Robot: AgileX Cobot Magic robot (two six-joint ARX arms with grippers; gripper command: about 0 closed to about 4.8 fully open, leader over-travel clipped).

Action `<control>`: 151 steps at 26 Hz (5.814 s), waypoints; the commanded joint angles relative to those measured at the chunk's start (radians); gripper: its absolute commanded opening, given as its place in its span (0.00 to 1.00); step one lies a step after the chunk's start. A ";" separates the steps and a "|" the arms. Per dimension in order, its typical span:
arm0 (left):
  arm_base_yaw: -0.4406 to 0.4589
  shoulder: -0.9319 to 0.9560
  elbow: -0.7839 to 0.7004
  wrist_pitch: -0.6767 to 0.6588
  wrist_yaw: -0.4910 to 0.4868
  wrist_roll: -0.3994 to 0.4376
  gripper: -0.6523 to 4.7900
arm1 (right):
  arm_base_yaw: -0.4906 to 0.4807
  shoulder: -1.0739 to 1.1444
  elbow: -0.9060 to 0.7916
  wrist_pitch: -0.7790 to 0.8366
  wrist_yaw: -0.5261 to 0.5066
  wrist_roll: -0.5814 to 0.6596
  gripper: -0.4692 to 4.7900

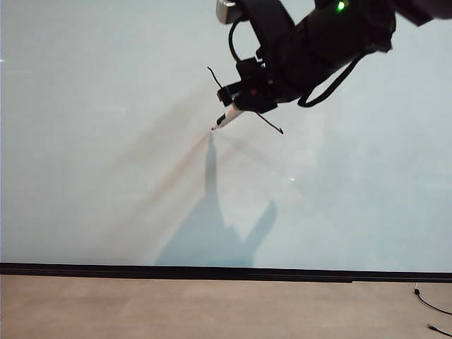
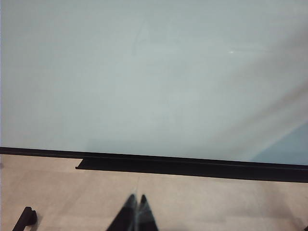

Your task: Pick up the pen on the shelf to the right of the whiteboard and draw a cross mark.

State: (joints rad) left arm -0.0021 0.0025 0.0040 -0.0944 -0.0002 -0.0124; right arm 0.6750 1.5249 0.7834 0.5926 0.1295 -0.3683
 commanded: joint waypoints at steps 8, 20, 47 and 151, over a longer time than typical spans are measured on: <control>0.000 0.001 0.003 0.004 0.003 0.005 0.11 | -0.011 0.021 0.029 0.048 -0.025 0.008 0.08; 0.000 0.001 0.003 0.004 0.003 0.004 0.11 | -0.019 0.009 0.030 0.061 0.034 0.013 0.08; 0.000 0.001 0.003 0.004 0.003 0.005 0.11 | -0.028 -0.148 0.026 -0.079 0.167 -0.059 0.08; 0.000 0.001 0.003 -0.010 0.003 0.005 0.11 | -0.818 -1.524 -0.783 -0.492 -0.240 0.253 0.08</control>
State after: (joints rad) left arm -0.0017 0.0029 0.0044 -0.1131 -0.0006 -0.0120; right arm -0.1429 0.0017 -0.0032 0.0849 -0.1089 -0.1207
